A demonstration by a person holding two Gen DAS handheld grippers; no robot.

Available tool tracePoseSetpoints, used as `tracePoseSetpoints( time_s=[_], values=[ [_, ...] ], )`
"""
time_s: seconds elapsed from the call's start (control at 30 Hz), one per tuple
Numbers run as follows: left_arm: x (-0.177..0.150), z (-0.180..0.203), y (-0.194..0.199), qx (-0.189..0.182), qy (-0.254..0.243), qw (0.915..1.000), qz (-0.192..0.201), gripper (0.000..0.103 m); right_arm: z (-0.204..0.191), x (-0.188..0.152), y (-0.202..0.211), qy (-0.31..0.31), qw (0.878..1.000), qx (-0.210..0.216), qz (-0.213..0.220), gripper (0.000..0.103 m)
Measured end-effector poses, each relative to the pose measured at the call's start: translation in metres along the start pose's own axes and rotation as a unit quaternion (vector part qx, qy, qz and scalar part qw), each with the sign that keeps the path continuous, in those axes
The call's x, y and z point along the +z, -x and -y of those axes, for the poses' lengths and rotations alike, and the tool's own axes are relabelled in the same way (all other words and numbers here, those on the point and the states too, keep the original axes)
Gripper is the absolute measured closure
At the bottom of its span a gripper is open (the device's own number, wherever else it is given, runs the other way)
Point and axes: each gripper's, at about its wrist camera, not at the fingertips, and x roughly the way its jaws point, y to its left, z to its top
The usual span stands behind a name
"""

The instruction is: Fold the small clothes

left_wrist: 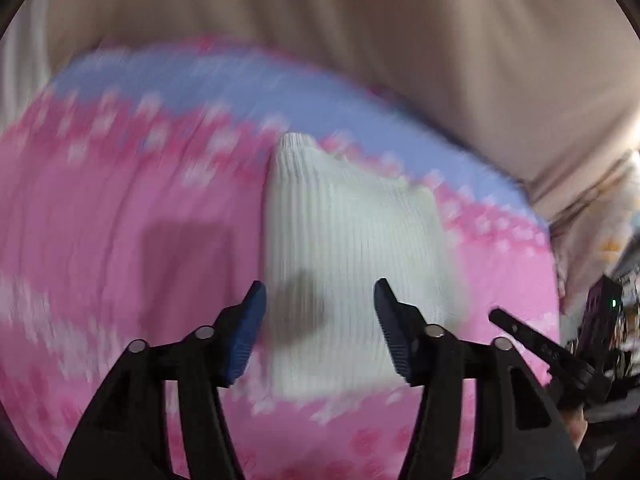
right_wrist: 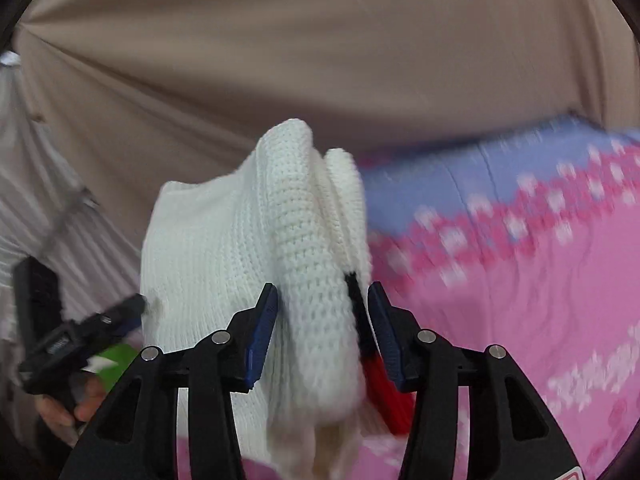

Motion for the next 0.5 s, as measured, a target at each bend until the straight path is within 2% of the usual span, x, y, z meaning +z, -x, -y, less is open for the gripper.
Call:
tracePoseSetpoints(
  time_s=[0.03,0.07,0.13,0.17,0.27,0.3,0.4,0.43,0.47,0.5],
  values=[
    [-0.013,-0.013,0.001,-0.019,0.022,0.9996,0.003,0.049,0.016,-0.024,-0.030,-0.008,0.998,-0.044,-0.052,0.078],
    [-0.019,-0.021,0.006,-0.032,0.037,0.9987,0.010,0.046,0.032,-0.047,-0.046,-0.029,0.994,-0.046,-0.093,0.081],
    [-0.027,-0.026,0.011,-0.045,0.062,0.9969,0.016,0.035,0.046,-0.080,-0.044,-0.063,0.992,-0.003,-0.110,0.081],
    [-0.032,-0.027,0.011,-0.056,0.075,0.9955,0.018,0.032,0.046,-0.088,-0.036,-0.062,0.993,-0.001,-0.104,0.076],
    [-0.046,-0.031,-0.004,-0.063,0.102,0.9928,-0.004,0.027,0.045,-0.089,-0.026,-0.054,0.994,0.000,-0.093,0.041],
    [-0.051,-0.031,-0.015,-0.059,0.102,0.9929,-0.017,0.027,0.042,-0.088,-0.029,-0.057,0.994,0.007,-0.092,0.035],
    [-0.065,-0.022,-0.033,-0.050,0.098,0.9934,-0.033,0.027,0.044,-0.077,-0.053,-0.064,0.992,0.011,-0.105,0.030],
    [-0.065,-0.020,-0.044,-0.046,0.098,0.9934,-0.038,0.033,0.046,-0.076,-0.067,-0.065,0.991,0.008,-0.113,0.029],
    [-0.065,-0.021,-0.050,-0.044,0.100,0.9929,-0.048,0.052,0.048,-0.075,-0.078,-0.066,0.990,0.012,-0.124,0.029],
    [-0.064,-0.021,-0.057,-0.043,0.102,0.9920,-0.061,0.062,0.049,-0.076,-0.089,-0.069,0.988,0.016,-0.134,0.029]
  ],
)
